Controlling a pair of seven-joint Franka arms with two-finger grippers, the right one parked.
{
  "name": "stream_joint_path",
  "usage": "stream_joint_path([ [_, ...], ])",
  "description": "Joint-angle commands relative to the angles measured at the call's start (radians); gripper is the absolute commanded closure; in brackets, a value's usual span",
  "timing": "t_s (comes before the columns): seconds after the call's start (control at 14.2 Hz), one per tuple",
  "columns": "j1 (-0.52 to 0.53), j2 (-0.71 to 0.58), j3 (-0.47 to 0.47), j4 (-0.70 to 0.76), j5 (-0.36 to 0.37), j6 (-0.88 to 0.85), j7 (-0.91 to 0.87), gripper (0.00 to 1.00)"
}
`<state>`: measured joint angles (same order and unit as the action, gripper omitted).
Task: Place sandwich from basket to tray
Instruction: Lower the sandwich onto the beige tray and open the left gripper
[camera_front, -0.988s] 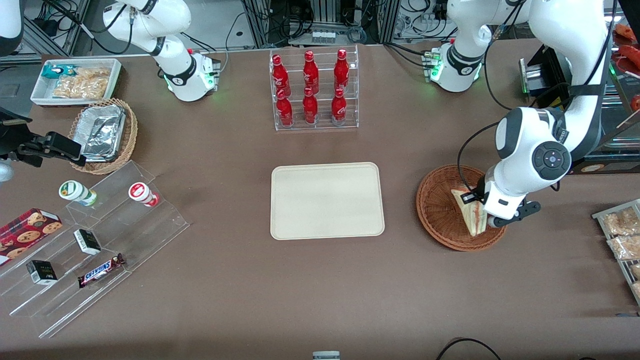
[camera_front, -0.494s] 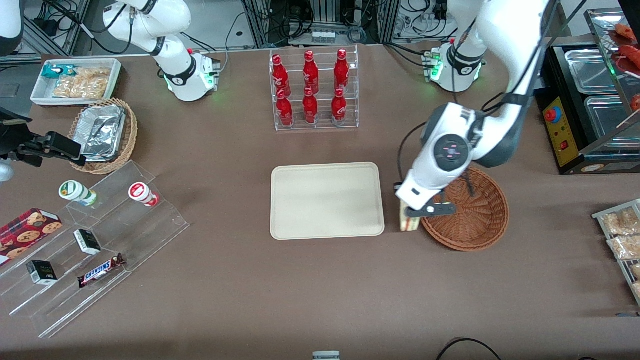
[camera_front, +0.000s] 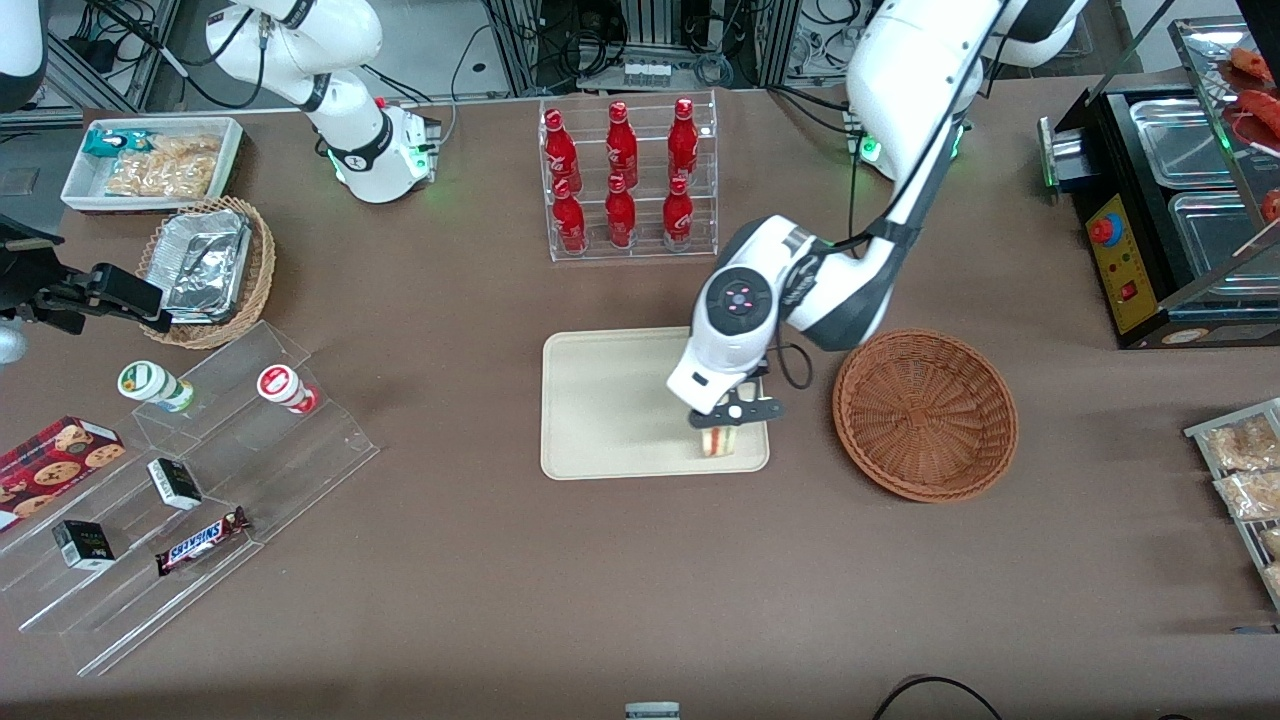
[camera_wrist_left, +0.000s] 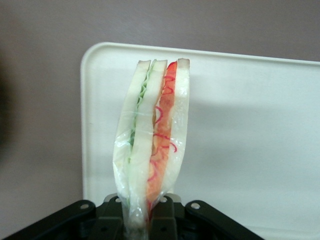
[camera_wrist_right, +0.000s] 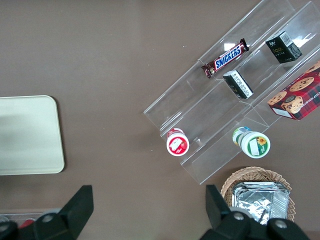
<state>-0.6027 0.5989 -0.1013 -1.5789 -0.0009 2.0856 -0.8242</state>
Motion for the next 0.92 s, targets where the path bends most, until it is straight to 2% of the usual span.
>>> stream_joint_path([
  [0.0,-0.072,0.105,0.014,0.126,0.013,-0.012,-0.085,1.0],
  [0.35,-0.109,0.165,0.015,0.183,0.016,-0.006,-0.128,0.99],
  [0.49,-0.108,0.163,0.015,0.181,0.015,0.004,-0.121,0.94],
  [0.64,-0.109,0.167,0.015,0.178,0.018,0.007,-0.128,0.8],
  [0.71,-0.109,0.17,0.015,0.177,0.016,0.01,-0.127,0.57],
  [0.78,-0.109,0.17,0.015,0.175,0.016,0.01,-0.128,0.01],
  [0.85,-0.109,0.165,0.015,0.175,0.022,0.008,-0.122,0.0],
])
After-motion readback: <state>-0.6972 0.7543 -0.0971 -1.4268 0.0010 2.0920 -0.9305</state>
